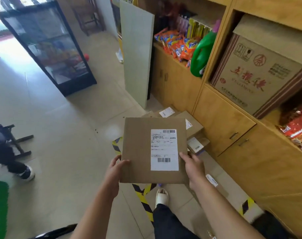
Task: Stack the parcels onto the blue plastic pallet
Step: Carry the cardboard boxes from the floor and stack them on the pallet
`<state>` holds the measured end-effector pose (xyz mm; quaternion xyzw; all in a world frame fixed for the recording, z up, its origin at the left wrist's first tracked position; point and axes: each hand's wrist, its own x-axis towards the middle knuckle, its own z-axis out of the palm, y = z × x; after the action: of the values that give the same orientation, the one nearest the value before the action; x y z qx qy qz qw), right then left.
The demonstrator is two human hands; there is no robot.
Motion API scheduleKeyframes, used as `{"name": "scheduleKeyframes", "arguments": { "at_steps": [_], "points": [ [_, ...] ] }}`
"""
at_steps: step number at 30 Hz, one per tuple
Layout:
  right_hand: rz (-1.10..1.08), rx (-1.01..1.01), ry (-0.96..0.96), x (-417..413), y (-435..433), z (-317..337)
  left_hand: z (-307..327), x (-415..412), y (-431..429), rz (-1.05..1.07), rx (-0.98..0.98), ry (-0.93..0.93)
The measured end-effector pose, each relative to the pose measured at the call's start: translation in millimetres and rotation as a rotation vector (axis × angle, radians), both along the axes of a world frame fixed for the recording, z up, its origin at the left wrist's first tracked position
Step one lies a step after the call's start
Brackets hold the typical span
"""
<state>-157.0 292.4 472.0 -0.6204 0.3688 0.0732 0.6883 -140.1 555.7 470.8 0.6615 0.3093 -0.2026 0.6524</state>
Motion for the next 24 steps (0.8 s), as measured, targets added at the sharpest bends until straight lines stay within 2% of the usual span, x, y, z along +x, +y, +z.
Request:
{"name": "scheduleKeyframes", "arguments": {
  "at_steps": [6, 13, 17, 24],
  "points": [
    [0.022, 0.137, 0.137, 99, -11, -28, -20, 115, 0, -0.044, 0.121, 0.067],
    [-0.061, 0.244, 0.37, 165, -25, -46, -35, 227, -18, -0.33, 0.13, 0.16],
    [-0.221, 0.276, 0.464, 188, -38, -73, -59, 300, -46, -0.532, 0.09, 0.305],
    [-0.569, 0.355, 0.624, 240, -48, -145, -144, 432, -111, -0.811, 0.031, 0.408]
  ]
}}
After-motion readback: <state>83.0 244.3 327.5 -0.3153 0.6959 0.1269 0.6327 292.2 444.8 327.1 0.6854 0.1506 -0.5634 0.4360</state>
